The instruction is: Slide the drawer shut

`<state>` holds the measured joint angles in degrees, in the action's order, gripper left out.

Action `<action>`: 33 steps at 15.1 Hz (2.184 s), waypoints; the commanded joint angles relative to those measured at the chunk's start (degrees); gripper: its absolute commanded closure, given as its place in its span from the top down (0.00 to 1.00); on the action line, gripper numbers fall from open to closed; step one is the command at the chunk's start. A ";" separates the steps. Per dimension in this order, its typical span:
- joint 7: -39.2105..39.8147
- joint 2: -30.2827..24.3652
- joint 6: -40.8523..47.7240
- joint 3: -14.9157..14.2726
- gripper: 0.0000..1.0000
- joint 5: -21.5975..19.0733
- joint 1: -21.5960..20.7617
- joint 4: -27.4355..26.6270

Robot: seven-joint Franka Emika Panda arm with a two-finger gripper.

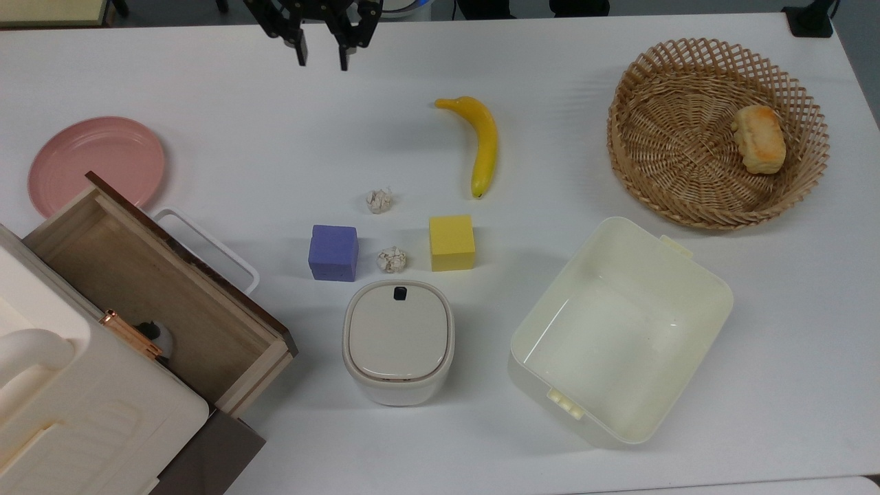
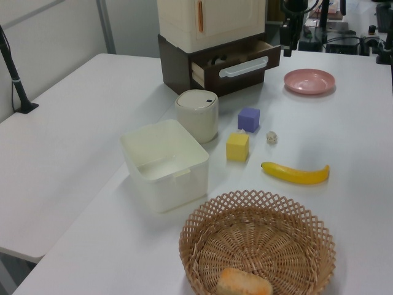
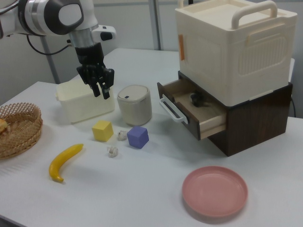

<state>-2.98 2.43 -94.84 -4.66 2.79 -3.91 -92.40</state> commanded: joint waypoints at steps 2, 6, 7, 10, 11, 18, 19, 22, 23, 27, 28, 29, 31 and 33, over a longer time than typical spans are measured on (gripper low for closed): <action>0.08 -0.24 -1.22 -0.61 0.00 -1.12 -0.83 -0.85; 0.08 -0.15 -1.22 -0.61 0.00 -1.12 -0.92 -0.85; -0.18 -0.06 -1.31 -0.52 0.00 -1.12 -0.92 -0.85; -0.44 0.73 -1.48 -0.61 0.00 -0.95 -0.66 -0.85; -0.44 0.73 -1.40 -0.61 0.00 -0.43 -0.57 -0.85; -0.80 5.29 -2.45 -0.70 0.00 0.54 2.67 1.16; -0.80 6.61 -3.50 -0.70 0.00 0.55 3.47 1.43; -4.29 9.60 -9.38 -0.70 0.00 0.37 6.71 1.35; -5.88 10.83 -10.61 -0.61 0.00 0.28 7.60 1.44; -11.67 15.84 -16.67 -0.70 0.00 0.11 8.83 1.61; -14.83 17.07 -18.61 -0.70 0.00 0.37 9.01 1.70; -19.12 18.47 -21.50 -0.70 0.00 0.54 9.27 2.83; -22.84 19.71 -24.59 -0.70 0.00 0.55 9.71 3.19; -24.87 20.24 -28.80 -0.70 0.00 0.55 9.89 3.19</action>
<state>-24.22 21.91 -119.93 -5.24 2.97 5.80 -90.35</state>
